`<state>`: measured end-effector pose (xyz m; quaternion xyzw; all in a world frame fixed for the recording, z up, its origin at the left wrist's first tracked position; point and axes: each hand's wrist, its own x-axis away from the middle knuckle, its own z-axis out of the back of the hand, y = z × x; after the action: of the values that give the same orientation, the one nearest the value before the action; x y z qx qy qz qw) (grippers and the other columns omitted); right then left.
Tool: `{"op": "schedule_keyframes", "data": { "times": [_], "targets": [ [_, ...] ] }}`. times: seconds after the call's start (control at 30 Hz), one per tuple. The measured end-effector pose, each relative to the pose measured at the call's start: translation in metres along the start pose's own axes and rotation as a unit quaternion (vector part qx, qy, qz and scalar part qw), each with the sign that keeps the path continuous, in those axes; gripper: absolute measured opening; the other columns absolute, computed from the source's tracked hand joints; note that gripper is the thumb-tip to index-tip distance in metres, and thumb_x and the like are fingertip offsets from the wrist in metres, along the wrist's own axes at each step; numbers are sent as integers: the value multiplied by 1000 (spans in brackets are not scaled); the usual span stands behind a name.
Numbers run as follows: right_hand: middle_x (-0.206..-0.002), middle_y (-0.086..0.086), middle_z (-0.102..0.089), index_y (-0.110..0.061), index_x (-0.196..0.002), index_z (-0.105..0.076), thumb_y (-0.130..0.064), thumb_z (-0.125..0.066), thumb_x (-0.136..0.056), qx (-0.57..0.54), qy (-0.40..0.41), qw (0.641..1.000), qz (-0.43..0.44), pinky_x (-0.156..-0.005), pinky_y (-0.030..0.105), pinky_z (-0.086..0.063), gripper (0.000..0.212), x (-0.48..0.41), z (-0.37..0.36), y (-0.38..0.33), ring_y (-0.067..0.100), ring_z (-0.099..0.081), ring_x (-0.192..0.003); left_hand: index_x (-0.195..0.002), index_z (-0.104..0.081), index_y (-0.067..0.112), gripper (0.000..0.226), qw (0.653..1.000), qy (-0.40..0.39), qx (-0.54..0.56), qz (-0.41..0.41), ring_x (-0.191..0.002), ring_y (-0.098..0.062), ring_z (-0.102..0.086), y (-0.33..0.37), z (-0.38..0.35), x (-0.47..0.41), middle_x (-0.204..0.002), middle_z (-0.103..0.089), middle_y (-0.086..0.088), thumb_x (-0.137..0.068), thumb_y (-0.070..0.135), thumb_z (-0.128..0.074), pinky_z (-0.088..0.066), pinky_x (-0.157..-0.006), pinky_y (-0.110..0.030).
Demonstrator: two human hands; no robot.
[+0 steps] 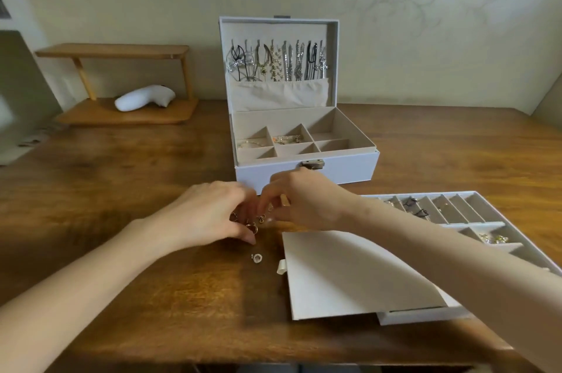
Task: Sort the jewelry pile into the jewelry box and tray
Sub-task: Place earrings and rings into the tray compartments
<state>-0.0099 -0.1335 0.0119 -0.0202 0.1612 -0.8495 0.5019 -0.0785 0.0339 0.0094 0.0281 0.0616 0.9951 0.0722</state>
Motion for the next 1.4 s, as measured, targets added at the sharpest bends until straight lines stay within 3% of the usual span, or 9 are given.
{"op": "schedule_keyframes", "data": {
  "times": [0.23,0.37,0.53,0.63,0.87,0.97,1.03,1.13,1.4],
  "targets": [
    [-72,-19,-51,-22,-91,-75,-18,-70,-84,-72,21,997,-7,-61,9,-36,10,4,0,7,-6,-48,-65,-78,-53,32,22,997,35,70,5,-70,1,-46,0,-5,1,-81,-50,17,-76,44,-72,-29,-55,-16],
    [-80,-9,-64,-19,-89,-73,-11,-70,-84,-147,36,988,-33,-62,7,-39,10,11,6,12,-8,-51,-66,-74,-61,30,15,988,62,141,18,-63,-3,-51,1,-4,0,-72,-58,12,-76,34,-76,-32,-53,-17],
    [-86,13,-70,-10,-92,-63,6,-68,-80,-403,45,911,-79,-66,20,-52,21,22,19,20,13,-64,-70,-77,-69,15,5,899,124,420,3,-61,-3,-59,15,10,-8,-66,-67,3,-78,16,-73,-44,-52,-15],
    [-82,19,-68,1,-96,-62,3,-68,-80,-455,62,882,-101,-70,31,-58,17,32,28,23,23,-67,-69,-79,-68,13,5,883,142,448,-12,-60,-3,-60,34,16,-18,-65,-66,3,-79,16,-72,-45,-49,-15],
    [-69,17,-68,-3,-71,-67,-11,-77,-58,-458,129,865,-162,-59,23,-54,19,75,57,49,19,-65,-58,-95,-67,11,8,874,111,466,-82,-70,-5,-68,74,23,-38,-83,-73,-1,-87,12,-65,-53,-57,-18],
    [-69,19,-65,4,-72,-67,-15,-79,-56,-414,166,872,-201,-56,21,-52,28,107,71,71,18,-61,-57,-92,-64,23,10,935,121,305,-133,-80,0,-62,63,13,-44,-86,-69,12,-85,18,-68,-49,-65,-16],
    [-62,12,-63,8,-75,-67,-17,-79,-60,-353,191,885,-238,-51,17,-45,32,132,79,87,13,-55,-54,-86,-60,36,15,971,72,163,-158,-86,5,-54,49,4,-47,-88,-60,21,-81,27,-71,-43,-71,-13],
    [-54,0,-61,2,-72,-70,-11,-77,-67,-293,201,891,-283,-47,15,-35,15,166,84,106,8,-45,-49,-88,-57,42,19,977,-20,99,-187,-96,6,-44,38,-9,-50,-92,-52,22,-80,32,-72,-43,-77,-13],
    [-62,1,-67,-17,-64,-73,-16,-78,-75,-201,152,910,-330,-56,15,-42,12,201,77,117,4,-56,-56,-83,-56,46,18,968,-18,104,-228,-96,2,-45,38,-19,-57,-91,-53,21,-81,35,-70,-46,-79,-23]
  ]
}}
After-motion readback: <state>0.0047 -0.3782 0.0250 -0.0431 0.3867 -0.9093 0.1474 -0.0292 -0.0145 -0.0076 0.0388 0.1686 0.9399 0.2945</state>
